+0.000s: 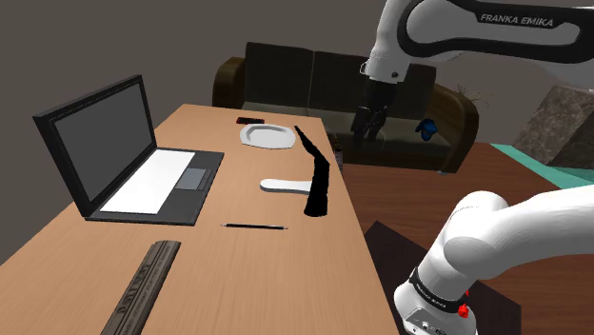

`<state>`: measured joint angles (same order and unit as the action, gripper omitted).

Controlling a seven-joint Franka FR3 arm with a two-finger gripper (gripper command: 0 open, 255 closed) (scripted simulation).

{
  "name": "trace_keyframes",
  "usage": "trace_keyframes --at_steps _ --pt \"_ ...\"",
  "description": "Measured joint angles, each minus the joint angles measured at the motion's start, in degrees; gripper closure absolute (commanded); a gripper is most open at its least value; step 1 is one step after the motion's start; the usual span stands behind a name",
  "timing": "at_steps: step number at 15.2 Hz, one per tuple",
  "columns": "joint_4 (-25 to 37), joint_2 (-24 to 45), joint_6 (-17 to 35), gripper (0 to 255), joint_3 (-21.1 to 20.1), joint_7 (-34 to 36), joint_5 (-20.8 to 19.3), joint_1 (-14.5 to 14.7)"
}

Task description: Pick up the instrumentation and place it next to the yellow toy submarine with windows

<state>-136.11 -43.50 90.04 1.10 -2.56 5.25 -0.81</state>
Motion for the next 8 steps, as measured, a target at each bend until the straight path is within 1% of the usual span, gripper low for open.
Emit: trace_keyframes --at_steps 2,4,6,8 --pt "-0.32 0.66 0.95 0 0.13 -0.84 -0.25 0.22" --pt "-1.09 2.81 3.89 0 0.61 -3.71 -1.10 0.90" --pt "-2.44 5.20 7.74 0 0.93 -6.82 -1.85 1.79" --pt "-2.39 9.17 11.83 0 1.31 -10.12 -2.64 2.70"
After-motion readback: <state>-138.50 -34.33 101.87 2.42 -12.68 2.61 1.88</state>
